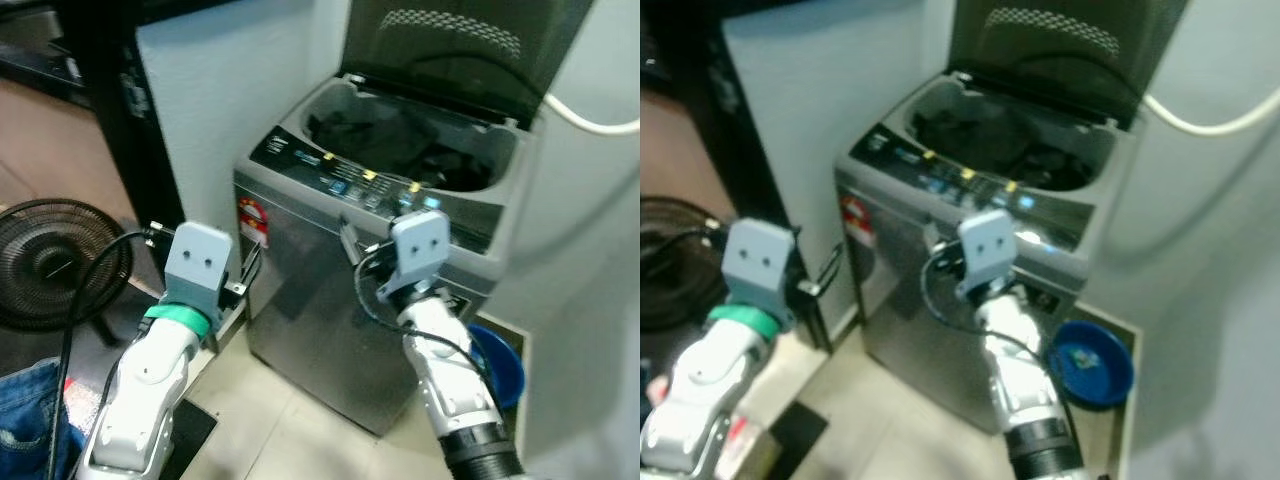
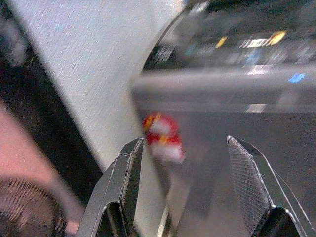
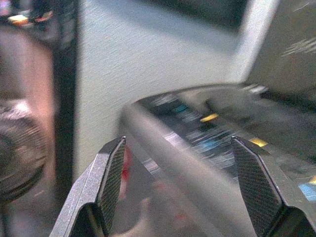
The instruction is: Clothes washing
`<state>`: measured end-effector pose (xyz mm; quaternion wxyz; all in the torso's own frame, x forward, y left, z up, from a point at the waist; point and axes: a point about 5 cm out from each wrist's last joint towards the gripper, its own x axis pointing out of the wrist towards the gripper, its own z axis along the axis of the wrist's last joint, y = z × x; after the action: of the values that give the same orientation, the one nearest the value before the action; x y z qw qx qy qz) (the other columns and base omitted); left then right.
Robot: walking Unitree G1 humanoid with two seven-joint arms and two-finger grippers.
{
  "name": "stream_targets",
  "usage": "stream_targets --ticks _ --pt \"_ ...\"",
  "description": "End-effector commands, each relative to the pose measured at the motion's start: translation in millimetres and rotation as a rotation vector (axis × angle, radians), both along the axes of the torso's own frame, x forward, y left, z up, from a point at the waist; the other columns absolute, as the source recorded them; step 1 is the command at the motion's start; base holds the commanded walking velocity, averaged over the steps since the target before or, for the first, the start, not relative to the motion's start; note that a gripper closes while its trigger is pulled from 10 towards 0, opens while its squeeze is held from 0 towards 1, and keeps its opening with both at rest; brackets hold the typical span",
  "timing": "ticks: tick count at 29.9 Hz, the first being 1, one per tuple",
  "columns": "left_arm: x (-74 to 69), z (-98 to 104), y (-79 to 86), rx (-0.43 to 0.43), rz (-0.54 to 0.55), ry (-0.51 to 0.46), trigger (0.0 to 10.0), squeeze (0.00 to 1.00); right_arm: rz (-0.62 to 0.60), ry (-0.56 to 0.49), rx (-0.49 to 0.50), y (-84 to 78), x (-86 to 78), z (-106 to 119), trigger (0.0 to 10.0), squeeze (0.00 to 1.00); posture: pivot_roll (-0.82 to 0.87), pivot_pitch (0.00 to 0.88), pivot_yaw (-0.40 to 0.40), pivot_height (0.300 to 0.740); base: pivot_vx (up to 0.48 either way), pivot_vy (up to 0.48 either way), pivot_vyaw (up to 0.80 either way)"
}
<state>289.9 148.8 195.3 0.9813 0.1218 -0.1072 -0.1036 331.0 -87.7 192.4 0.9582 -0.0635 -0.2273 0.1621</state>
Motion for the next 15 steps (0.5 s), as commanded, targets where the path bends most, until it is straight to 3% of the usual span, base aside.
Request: stream_targets --ticks 1,3,7,9,14,15 --pt "-1.5 -15.5 -2.4 0.017 0.000 0.056 10.0 0.00 -0.018 0.069 -0.028 -5.6 -1.7 -21.5 10.0 0.00 0.12 0.035 -0.017 0.740 0.000 0.000 0.80" --pt "-4.1 -37.9 0.2 0.036 0.022 0.135 10.0 0.00 -0.040 0.181 -0.050 -10.8 -5.2 -53.4 10.0 0.00 0.13 0.036 -0.016 0.740 0.000 0.000 0.80" --pt "-6.5 -52.4 2.4 0.048 0.032 0.192 10.0 0.00 -0.055 0.251 -0.068 -15.0 -8.6 -73.6 10.0 0.00 0.13 0.038 -0.015 0.740 0.000 0.000 0.80" --pt "-9.4 -71.3 6.9 0.069 0.056 0.257 10.0 0.00 -0.073 0.348 -0.099 -21.8 -13.7 -99.9 10.0 0.00 0.12 0.039 -0.014 0.740 0.000 0.000 0.80" --pt "-12.3 -88.8 11.6 0.091 0.078 0.304 10.0 0.00 -0.095 0.447 -0.126 -29.5 -20.2 -124.6 10.0 0.00 0.12 0.039 -0.014 0.740 0.000 0.000 0.79" --pt "-14.2 -98.7 15.1 0.081 0.099 0.333 10.0 0.00 -0.112 0.505 -0.119 -34.2 -24.1 -136.7 10.0 0.00 0.13 0.041 -0.014 0.740 0.000 0.000 0.79"
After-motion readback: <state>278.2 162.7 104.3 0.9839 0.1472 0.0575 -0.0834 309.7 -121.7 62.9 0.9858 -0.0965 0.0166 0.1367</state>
